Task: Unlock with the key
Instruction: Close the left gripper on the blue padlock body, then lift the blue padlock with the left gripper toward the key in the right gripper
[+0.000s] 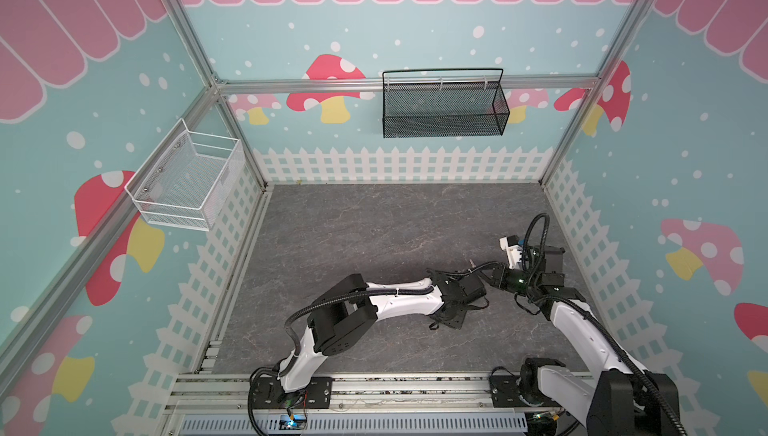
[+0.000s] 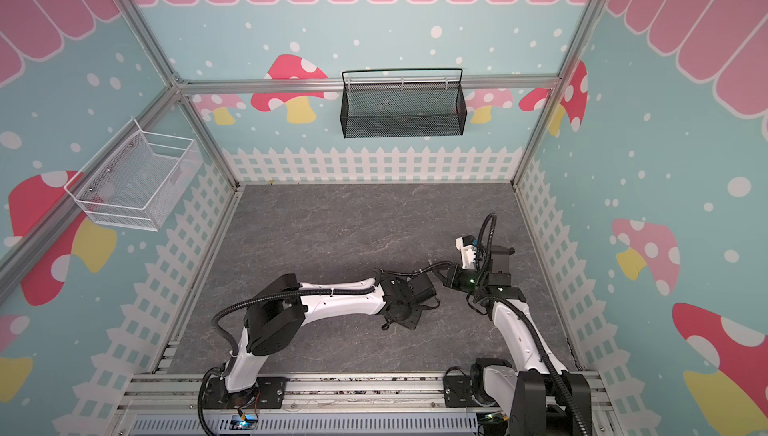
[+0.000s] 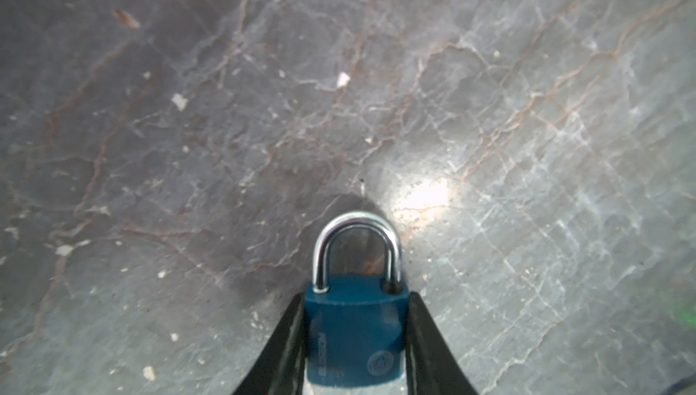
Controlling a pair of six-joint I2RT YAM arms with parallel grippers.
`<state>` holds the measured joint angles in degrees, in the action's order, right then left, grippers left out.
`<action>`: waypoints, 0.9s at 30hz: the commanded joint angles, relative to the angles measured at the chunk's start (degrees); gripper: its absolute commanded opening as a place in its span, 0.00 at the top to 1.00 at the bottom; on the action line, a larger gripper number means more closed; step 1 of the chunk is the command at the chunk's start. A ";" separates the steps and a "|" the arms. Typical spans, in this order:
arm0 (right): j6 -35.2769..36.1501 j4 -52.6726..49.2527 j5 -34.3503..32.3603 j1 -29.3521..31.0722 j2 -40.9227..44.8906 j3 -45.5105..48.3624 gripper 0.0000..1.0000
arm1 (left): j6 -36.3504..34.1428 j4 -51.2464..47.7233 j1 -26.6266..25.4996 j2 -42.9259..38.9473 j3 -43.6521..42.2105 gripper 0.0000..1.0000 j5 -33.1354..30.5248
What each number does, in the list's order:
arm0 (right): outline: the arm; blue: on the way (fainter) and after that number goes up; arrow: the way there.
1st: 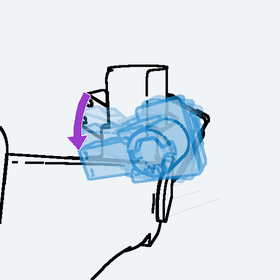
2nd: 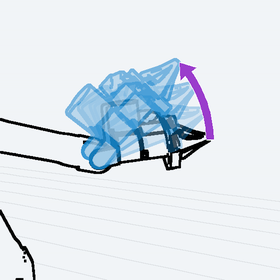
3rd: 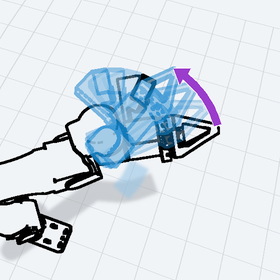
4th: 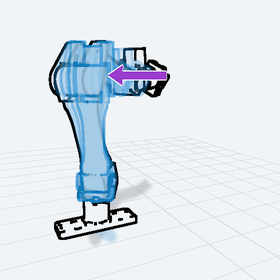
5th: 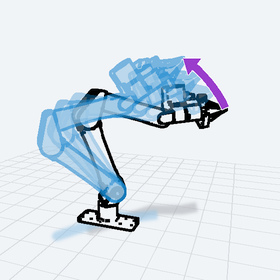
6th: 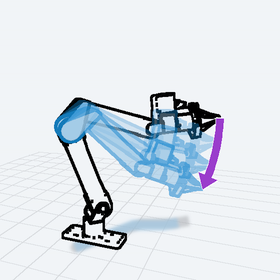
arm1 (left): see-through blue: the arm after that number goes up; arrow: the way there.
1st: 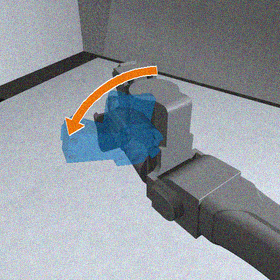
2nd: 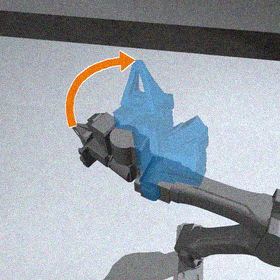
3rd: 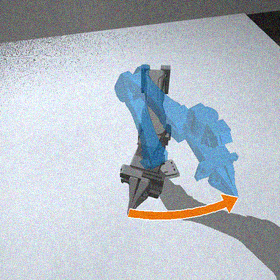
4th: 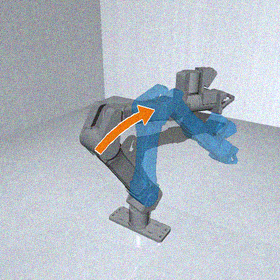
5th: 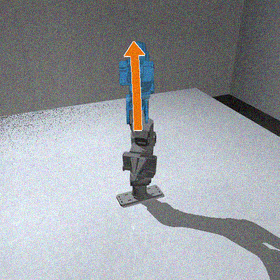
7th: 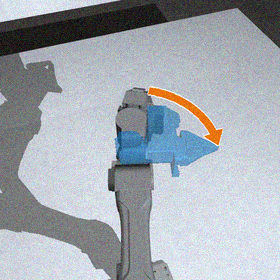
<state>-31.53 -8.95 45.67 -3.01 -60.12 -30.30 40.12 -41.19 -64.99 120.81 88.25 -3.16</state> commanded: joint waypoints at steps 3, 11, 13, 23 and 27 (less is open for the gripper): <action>2.33 -5.19 -3.07 0.19 1.92 -3.56 1.00 | 8.97 7.07 4.91 -11.96 -9.12 0.88 -1.17; 2.85 -8.57 -12.36 8.33 1.43 -7.09 1.00 | 18.79 15.66 9.57 -27.99 -20.23 1.00 -5.89; 1.76 -8.23 -15.23 12.21 1.08 -7.31 1.00 | 21.91 17.81 11.07 -31.02 -22.68 1.00 -6.58; -7.48 1.38 -22.45 30.70 -0.01 -3.70 1.00 | 34.16 23.85 13.66 -42.41 -31.02 1.00 -14.82; -11.83 8.92 -24.64 37.84 -0.57 -2.35 1.00 | 37.26 24.36 13.75 -44.53 -32.47 1.00 -16.82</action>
<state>-38.96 -7.09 23.90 31.59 -60.03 -33.58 71.99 -20.05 -51.44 78.13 56.55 -15.84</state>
